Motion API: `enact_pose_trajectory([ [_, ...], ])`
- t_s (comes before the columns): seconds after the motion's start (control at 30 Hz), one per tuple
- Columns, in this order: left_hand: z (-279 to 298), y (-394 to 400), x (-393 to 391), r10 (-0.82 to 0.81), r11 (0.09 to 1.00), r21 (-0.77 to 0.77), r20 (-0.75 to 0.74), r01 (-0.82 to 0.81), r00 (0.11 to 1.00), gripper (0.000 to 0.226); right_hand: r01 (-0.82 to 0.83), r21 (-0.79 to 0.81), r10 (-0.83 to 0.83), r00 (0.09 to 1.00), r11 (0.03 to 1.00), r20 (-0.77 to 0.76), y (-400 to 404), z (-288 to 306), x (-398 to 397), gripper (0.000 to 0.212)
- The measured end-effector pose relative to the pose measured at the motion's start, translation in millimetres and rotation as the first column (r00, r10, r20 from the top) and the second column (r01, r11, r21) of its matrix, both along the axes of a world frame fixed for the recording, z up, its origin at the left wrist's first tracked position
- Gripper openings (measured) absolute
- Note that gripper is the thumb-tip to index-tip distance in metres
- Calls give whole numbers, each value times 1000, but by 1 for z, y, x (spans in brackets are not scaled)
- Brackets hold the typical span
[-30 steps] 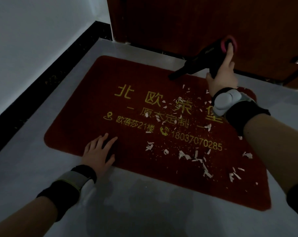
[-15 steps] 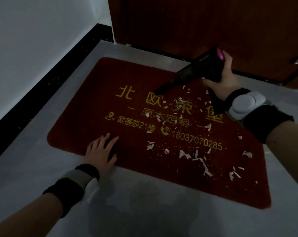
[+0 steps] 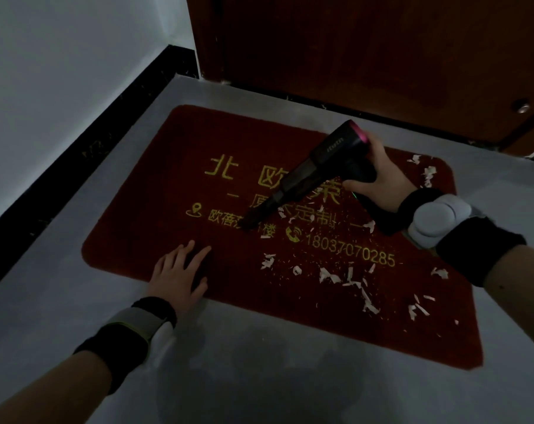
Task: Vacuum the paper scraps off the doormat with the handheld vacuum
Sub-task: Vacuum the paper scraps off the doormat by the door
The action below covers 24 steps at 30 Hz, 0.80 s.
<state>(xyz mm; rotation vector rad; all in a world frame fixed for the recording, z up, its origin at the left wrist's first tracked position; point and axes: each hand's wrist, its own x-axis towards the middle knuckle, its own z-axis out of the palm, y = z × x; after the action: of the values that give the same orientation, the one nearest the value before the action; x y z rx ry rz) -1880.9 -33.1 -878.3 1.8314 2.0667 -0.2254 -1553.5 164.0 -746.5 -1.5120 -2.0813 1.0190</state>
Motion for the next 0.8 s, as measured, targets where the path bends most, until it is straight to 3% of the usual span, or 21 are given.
enact_pose_trajectory([
  [0.37,3,-1,0,-12,1000,-2,-4,12,1000,64,349,238,-371,927,906,55,12,-9,4,95],
  [0.5,0,-2,0,-2,1000,22,-3,2,1000,63,301,197,-312,950,933,27,12,-2,12,105],
  [0.8,-1,0,0,-6,1000,19,-11,7,1000,64,58,10,-59,997,998,47,6,4,14,98],
])
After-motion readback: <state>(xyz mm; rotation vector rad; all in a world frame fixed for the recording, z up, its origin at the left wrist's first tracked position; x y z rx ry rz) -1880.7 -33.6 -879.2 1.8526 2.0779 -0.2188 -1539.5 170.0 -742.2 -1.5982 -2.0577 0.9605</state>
